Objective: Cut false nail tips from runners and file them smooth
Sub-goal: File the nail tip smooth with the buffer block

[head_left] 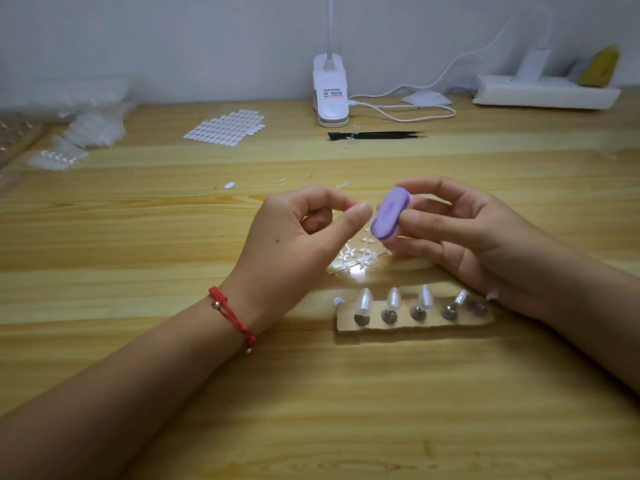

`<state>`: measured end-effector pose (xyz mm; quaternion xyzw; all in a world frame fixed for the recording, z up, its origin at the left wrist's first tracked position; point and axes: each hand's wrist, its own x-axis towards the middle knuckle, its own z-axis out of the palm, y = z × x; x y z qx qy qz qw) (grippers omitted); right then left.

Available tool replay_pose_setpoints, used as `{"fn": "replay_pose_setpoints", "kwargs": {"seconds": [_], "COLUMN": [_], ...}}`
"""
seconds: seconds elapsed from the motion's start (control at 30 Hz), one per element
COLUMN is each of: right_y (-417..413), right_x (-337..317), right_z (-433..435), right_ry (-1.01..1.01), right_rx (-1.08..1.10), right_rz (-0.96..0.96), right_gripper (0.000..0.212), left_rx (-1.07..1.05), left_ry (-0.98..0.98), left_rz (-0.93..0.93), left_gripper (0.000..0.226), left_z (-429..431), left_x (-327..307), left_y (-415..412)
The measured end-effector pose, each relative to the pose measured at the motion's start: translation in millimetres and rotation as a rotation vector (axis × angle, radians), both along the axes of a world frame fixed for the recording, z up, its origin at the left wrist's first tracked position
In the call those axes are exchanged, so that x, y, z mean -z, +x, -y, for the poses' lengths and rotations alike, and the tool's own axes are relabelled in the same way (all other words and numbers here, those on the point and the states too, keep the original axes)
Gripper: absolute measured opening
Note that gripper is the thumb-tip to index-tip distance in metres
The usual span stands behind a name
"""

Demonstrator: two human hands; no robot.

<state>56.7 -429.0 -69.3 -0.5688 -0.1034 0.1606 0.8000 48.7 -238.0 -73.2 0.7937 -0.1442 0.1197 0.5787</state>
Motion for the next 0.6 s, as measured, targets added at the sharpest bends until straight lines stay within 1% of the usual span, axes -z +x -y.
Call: {"fn": "replay_pose_setpoints", "kwargs": {"seconds": [0.1,0.13,0.23,0.27,0.33,0.4,0.47,0.53,0.6], "right_y": [2.3,2.3,-0.7,-0.6,1.8,2.4,0.2,-2.0,0.1], "right_x": [-1.0,-0.8,-0.8,-0.5,0.0,0.5,0.5,0.1,-0.2], "right_z": [1.5,1.4,-1.6,-1.8,0.4,1.2,-1.0,-3.2,-1.1], "right_ry": [0.126,0.131,0.000,-0.013,0.063,0.115,0.044,-0.027,0.042], "right_rx": [0.048,0.045,-0.017,-0.018,0.031,0.063,0.029,-0.020,0.016], "right_rz": [-0.084,-0.080,0.008,0.011,-0.035,-0.055,-0.003,0.038,-0.013], "right_gripper": [0.029,0.029,0.026,0.026,0.026,0.027,0.025,0.024,0.022], "left_rx": [-0.001,-0.011,-0.041,-0.025,0.019,0.014,-0.021,-0.001,0.056], "left_ry": [-0.001,-0.011,-0.036,-0.024,0.007,0.001,-0.041,-0.032,0.018], "left_rz": [-0.011,-0.003,0.007,-0.001,-0.014,-0.004,0.002,-0.016,-0.029], "left_gripper": [0.013,0.013,0.014,0.014,0.014,0.014,0.014,0.014,0.013], "left_z": [-0.6,-0.7,-0.8,-0.6,0.1,0.0,-0.9,-1.3,-0.3], "left_x": [-0.1,-0.5,-0.5,-0.4,0.1,0.5,0.2,0.4,0.5], "left_y": [-0.2,-0.3,0.7,0.9,0.4,-0.3,0.3,1.1,0.2]}}
